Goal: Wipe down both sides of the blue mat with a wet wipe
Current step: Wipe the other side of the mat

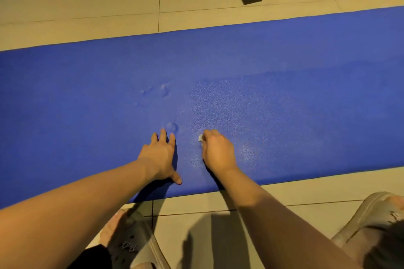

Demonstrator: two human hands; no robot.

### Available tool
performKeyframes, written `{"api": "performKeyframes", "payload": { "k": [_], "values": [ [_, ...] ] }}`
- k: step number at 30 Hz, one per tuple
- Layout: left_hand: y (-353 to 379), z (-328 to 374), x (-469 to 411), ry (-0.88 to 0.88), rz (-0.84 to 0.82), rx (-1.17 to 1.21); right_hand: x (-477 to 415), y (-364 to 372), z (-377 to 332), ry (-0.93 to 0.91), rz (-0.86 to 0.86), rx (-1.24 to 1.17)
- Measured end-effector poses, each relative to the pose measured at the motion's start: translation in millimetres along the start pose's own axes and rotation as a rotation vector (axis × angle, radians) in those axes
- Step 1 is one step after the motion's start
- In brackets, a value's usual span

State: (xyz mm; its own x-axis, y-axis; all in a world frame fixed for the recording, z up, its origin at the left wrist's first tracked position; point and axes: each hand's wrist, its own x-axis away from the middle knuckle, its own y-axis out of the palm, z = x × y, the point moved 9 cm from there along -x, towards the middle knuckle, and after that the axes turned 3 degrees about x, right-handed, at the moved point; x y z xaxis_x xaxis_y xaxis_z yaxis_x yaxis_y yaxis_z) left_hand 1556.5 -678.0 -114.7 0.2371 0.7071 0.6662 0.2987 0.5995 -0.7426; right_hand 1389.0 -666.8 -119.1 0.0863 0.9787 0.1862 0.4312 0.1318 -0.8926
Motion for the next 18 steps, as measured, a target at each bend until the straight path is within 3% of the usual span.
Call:
{"api": "performKeyframes", "payload": {
  "k": [5,9,12,18],
  "values": [
    [8.1,6.6,-3.3,-0.017,0.014,-0.038,3.9,-50.6,92.7,0.237,0.100,0.045],
    [9.3,10.7,-2.5,-0.071,-0.020,-0.034,5.5,-65.3,121.9,0.345,0.089,0.026],
    [5.5,18.5,-0.5,-0.116,-0.054,-0.056,11.8,-61.2,109.8,0.318,0.023,0.026],
    [9.6,16.8,-7.2,-0.130,-0.033,-0.091,36.4,-49.8,79.1,0.174,-0.031,0.269]
  ]
}}
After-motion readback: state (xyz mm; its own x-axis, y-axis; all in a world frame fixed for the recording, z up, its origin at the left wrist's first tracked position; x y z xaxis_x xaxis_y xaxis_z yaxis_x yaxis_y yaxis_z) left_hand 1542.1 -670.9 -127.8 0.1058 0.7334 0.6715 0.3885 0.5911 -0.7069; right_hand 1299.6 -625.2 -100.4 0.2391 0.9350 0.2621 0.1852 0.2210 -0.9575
